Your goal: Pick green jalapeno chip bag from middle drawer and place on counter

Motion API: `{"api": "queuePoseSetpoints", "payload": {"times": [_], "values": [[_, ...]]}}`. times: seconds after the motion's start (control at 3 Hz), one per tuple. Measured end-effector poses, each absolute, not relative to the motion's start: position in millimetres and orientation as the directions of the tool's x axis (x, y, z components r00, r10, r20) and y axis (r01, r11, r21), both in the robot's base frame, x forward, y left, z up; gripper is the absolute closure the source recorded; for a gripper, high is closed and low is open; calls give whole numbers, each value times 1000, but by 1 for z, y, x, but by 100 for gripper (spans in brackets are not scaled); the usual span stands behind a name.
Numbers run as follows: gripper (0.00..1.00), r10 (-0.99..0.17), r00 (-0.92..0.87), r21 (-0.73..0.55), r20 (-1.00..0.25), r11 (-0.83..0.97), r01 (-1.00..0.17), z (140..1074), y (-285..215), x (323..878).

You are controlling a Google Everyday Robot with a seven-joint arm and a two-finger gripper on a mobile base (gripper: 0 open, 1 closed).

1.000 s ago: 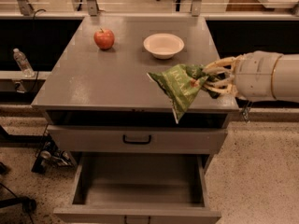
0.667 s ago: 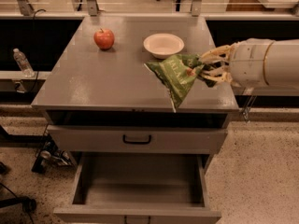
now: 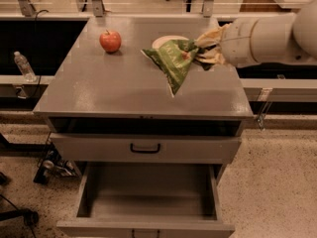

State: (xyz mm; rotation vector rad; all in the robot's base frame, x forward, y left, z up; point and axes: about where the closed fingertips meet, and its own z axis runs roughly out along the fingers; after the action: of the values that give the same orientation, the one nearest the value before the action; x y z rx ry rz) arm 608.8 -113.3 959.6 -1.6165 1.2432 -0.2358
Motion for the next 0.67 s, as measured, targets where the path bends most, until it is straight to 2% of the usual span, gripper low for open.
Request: {"api": "queuePoseSetpoints", "payload": {"times": [0.67], "values": [[100,-818,407,-781,-407,80,-619,951,-92,669]]}}
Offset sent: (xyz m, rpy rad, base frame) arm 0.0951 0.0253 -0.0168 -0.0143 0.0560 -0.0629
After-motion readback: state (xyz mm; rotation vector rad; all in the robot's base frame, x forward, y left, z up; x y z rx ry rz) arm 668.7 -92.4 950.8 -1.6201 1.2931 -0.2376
